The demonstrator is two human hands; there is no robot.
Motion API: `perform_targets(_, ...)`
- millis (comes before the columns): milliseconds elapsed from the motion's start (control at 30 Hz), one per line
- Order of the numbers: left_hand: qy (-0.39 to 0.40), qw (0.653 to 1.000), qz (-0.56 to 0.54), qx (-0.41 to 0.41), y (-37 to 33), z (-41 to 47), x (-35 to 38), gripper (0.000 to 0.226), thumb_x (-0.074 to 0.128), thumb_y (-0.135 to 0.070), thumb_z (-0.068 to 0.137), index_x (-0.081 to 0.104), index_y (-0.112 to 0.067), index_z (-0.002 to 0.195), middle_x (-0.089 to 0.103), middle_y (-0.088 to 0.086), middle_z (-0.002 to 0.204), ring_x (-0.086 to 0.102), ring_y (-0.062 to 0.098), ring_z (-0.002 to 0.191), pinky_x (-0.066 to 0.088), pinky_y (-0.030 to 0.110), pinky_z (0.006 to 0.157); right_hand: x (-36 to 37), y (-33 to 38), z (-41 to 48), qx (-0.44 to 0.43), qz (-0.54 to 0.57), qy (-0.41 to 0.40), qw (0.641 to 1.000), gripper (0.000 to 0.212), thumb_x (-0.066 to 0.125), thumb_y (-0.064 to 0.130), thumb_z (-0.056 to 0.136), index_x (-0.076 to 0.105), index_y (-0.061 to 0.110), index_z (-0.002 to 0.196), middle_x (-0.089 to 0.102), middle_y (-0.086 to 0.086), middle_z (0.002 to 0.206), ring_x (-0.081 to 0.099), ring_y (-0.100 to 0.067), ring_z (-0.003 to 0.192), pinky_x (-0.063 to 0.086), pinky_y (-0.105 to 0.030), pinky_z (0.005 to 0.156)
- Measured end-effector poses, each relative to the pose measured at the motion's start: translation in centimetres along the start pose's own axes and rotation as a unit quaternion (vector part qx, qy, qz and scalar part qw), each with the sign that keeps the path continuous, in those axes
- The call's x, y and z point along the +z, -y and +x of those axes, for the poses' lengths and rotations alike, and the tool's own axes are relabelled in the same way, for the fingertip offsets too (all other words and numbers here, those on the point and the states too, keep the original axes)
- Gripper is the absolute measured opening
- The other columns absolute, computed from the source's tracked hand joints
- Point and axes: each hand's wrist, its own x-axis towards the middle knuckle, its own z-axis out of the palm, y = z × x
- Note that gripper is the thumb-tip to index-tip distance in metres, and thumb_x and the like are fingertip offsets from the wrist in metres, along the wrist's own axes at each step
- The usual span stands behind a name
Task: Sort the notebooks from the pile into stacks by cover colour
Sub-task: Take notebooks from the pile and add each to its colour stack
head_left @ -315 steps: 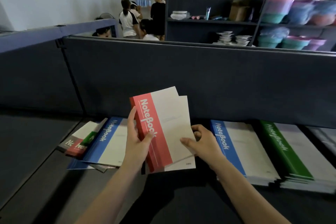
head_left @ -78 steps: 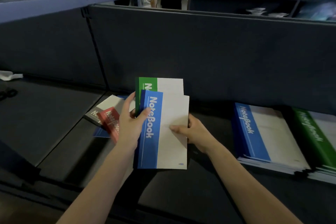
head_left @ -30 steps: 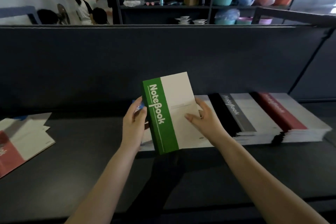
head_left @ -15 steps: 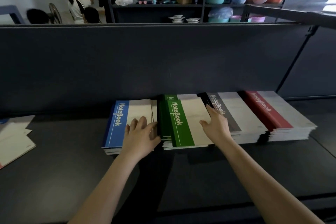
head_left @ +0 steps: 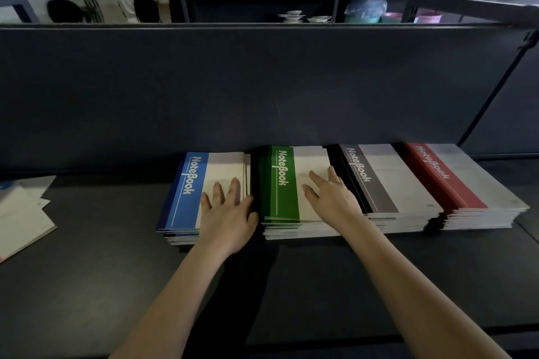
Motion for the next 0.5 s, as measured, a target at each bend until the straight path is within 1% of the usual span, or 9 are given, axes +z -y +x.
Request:
perform_targets(133, -0.018, 1.000, 0.007, 0.005, 0.1, 0.1, 0.4, 0.048, 0.023, -0.037, 0.101, 0.026, -0.030, 0.148, -0.004, 0.005, 0.161, -0.005, 0.038, 0.146, 0.001, 0.056, 0.116, 0.1, -0.3, 0.6, -0.003, 0.014, 0.011, 1.000, 0.052, 0.029, 0.048, 0.101, 0.024, 0.031, 0.150, 0.001, -0.007, 0.161, 0.007, -0.025, 0.147, 0.043, -0.042, 0.101)
perform_targets(267, -0.030, 0.999, -0.011, -0.012, 0.1, 0.2, 0.6, 0.056, 0.024, -0.037, 0.101, 0.005, -0.033, 0.153, -0.004, 0.003, 0.162, -0.004, 0.035, 0.147, 0.001, 0.054, 0.117, 0.1, -0.2, 1.0, 0.004, 0.021, 0.004, 1.000, 0.049, 0.028, 0.047, 0.101, 0.025, 0.036, 0.148, 0.002, 0.000, 0.161, 0.011, -0.023, 0.147, 0.047, -0.040, 0.095)
perform_targets(367, -0.027, 0.999, -0.024, -0.024, 0.0, 0.4, 0.6, 0.057, 0.022, -0.037, 0.101, -0.002, -0.030, 0.153, -0.005, 0.002, 0.162, -0.005, 0.033, 0.147, -0.001, 0.053, 0.117, 0.1, -0.2, 1.2, 0.006, 0.015, 0.013, 1.000, 0.048, 0.026, 0.045, 0.101, 0.024, 0.037, 0.149, 0.001, 0.000, 0.161, 0.009, -0.024, 0.147, 0.045, -0.043, 0.099)
perform_targets(433, -0.012, 0.998, -0.054, -0.029, 0.1, 0.7, 0.4, 0.055, 0.018, -0.038, 0.103, -0.002, -0.029, 0.153, -0.005, 0.001, 0.162, -0.007, 0.031, 0.148, -0.003, 0.051, 0.117, -0.2, 0.0, 1.2, 0.012, 0.014, 0.029, 0.999, 0.048, 0.026, 0.044, 0.102, 0.023, 0.036, 0.149, 0.001, -0.001, 0.161, 0.004, -0.026, 0.147, 0.041, -0.045, 0.103)
perform_targets(500, 0.000, 0.990, -0.138, -0.033, 0.4, 0.7, -0.2, 0.052, 0.016, -0.036, 0.104, 0.002, -0.027, 0.153, 0.001, 0.000, 0.162, -0.005, 0.027, 0.148, -0.003, 0.047, 0.118, -0.7, 0.2, 1.3, 0.016, 0.007, 0.044, 0.999, 0.047, 0.026, 0.040, 0.103, 0.025, 0.033, 0.149, 0.003, -0.003, 0.161, 0.000, -0.028, 0.147, 0.034, -0.047, 0.108)
